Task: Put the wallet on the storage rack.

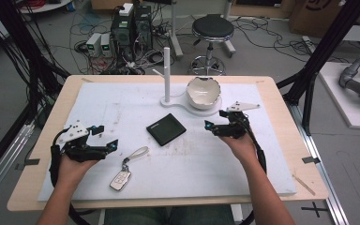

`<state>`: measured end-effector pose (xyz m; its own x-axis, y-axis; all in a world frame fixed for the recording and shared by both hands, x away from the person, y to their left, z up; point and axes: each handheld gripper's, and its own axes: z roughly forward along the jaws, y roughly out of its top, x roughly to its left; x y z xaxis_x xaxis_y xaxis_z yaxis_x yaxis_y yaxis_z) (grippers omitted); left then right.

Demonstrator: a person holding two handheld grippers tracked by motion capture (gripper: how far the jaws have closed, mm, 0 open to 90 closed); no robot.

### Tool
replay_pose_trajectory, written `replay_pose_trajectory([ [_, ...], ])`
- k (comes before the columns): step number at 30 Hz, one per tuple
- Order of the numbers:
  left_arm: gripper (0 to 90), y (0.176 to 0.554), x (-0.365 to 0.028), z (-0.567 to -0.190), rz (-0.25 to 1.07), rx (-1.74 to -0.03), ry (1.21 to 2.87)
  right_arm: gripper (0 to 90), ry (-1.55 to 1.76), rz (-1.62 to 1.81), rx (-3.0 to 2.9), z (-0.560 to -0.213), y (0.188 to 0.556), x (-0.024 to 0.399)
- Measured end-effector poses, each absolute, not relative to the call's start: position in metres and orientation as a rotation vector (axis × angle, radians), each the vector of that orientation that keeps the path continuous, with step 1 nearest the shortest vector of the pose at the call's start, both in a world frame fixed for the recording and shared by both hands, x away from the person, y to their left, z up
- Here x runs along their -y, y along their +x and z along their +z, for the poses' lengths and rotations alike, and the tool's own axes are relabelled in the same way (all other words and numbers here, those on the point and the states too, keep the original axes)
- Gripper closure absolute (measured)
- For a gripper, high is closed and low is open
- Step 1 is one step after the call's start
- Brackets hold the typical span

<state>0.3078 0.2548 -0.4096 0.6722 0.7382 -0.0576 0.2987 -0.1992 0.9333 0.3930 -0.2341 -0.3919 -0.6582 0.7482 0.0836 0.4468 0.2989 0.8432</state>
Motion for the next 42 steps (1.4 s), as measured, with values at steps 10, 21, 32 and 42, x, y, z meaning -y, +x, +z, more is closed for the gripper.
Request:
replay_pose_trajectory([
  [10,17.4,0.307,-0.257,-0.41,0.503,-0.829,1.772,18.5,1.052,1.261,-2.358,-0.402,0.414,0.186],
  [21,17.3,0.309,-0.257,-0.41,0.508,-0.828,1.759,18.6,1.062,1.235,-2.425,-0.422,0.43,0.152],
  [32,17.4,0.309,-0.251,-0.41,0.531,-0.802,1.779,19.8,1.111,1.186,-2.495,-0.439,0.448,0.13],
  [42,17.4,0.309,-0.251,-0.41,0.524,-0.799,1.787,34.6,1.179,1.195,-2.53,-0.448,0.456,0.123],
])
